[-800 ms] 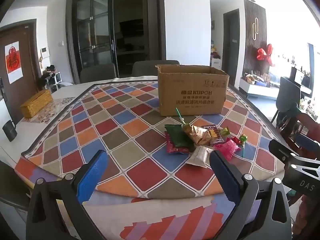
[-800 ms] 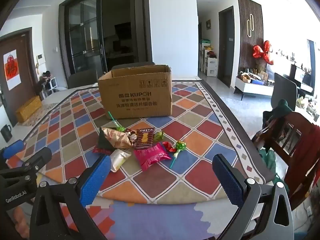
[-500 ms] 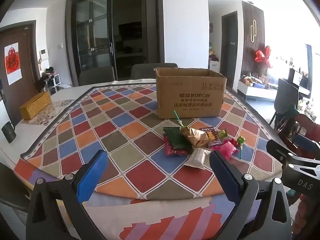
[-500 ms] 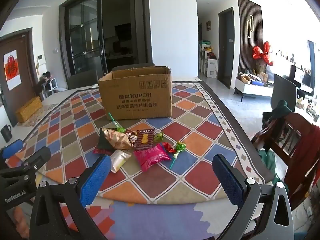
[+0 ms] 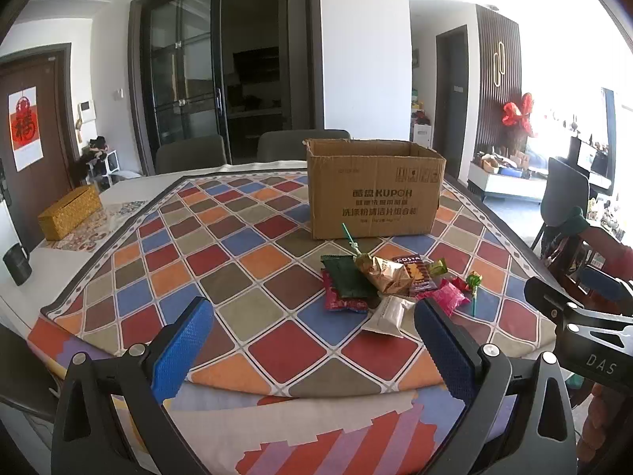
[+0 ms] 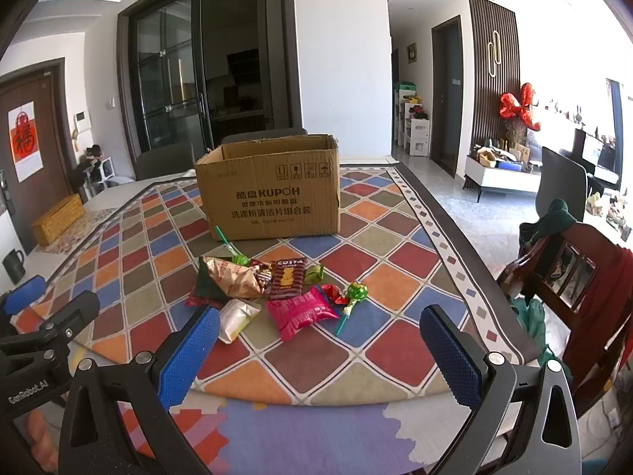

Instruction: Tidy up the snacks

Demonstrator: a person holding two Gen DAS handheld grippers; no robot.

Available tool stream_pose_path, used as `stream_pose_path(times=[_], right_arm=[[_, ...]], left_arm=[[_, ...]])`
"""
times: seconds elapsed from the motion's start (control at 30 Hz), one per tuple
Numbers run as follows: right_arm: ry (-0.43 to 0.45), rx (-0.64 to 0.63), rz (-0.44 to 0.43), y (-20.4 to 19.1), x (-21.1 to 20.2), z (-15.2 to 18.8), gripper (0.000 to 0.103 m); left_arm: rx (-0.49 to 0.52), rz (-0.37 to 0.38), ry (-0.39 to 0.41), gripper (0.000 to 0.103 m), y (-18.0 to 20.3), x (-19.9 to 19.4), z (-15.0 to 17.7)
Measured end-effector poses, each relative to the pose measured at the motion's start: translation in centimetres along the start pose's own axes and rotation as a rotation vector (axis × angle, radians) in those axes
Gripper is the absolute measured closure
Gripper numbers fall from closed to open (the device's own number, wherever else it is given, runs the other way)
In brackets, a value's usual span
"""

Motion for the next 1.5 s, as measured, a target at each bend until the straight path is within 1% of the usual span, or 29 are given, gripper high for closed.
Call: stream_pose_path(times=[1.5], right_arm=[[0.009, 0.000, 0.000, 0.08, -0.24, -0.27, 0.001]], left_arm=[[-0.002, 0.002, 0.003, 0.000, 0.09, -0.31, -0.21]])
Point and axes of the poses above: each gripper's, at about its wrist camera, not at the fingertips, and x roughly the way its jaws point, y to its right, z to its underside, the point moved 5 cm from there along x, roughly the way its jaws point, and after that the axes turned 5 degrees about -x, right-handed, at the moved point
